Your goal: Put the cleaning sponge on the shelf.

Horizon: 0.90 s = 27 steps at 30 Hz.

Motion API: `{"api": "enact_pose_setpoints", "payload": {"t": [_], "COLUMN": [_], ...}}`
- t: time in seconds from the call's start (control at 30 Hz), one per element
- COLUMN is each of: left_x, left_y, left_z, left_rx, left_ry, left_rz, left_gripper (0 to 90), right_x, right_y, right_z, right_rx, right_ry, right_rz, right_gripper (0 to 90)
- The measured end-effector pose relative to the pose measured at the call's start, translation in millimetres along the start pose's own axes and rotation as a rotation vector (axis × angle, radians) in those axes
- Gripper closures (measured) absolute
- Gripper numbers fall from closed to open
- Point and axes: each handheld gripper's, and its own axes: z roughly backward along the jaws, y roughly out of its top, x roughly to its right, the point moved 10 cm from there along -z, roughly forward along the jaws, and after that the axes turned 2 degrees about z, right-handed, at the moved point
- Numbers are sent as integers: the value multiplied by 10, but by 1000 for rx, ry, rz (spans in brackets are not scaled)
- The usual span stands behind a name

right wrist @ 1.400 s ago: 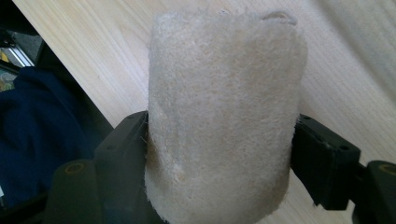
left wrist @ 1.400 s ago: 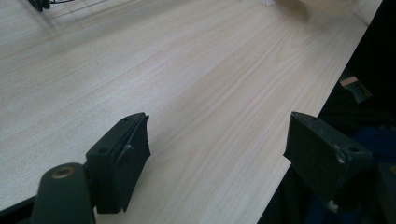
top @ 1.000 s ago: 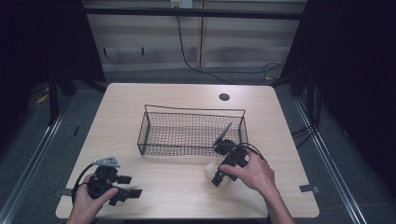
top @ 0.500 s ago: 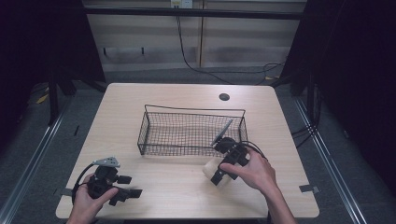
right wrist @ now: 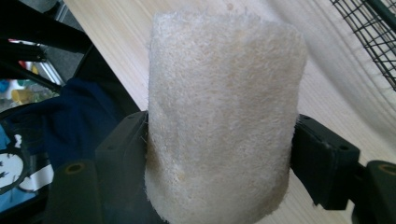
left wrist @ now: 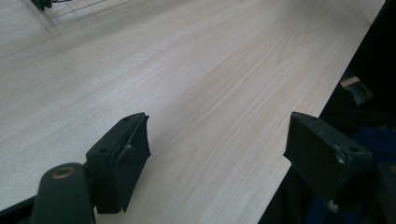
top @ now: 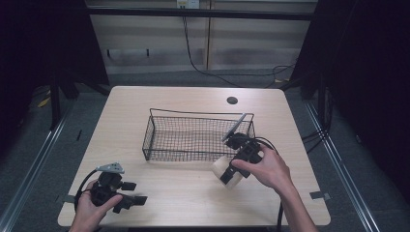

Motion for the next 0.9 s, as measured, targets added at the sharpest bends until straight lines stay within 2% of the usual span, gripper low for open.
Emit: {"api": "enact_pose_setpoints", "payload": {"t": [0.03,0.17,0.3,0.37,0.43,0.53,0.6,0.67,0.7,0.9], "left_x": [0,-4,-1,-1,-2,1,-3,-1,-4,-6], "left_y": [0,0,1,0,1,1,0,-1,-1,-2], "left_z": [-1,6,5,6,5,2,5,7,6,6], "left_rx": [0,0,2,1,2,2,1,0,0,-1], "left_ry": [0,2,2,0,1,0,2,0,2,3], "left_rz": [0,-2,-4,-2,-1,-2,-3,-2,-2,-2], "left_gripper": [214,214,214,214,214,214,214,214,214,214], "right_x": [-9,-12,-28,-4,-26,-24,-9,-21,-8,73], "right_y": [11,47,107,113,143,159,174,197,202,251], "right_z": [-3,62,170,217,250,296,337,370,387,460], "right_rx": [-6,-10,17,14,32,33,40,54,57,71], "right_ry": [7,21,42,32,46,37,30,36,30,15], "right_rz": [-14,-1,-17,2,-14,-20,-4,-19,-13,-47], "right_gripper": [254,254,254,254,254,254,254,254,254,254]}}
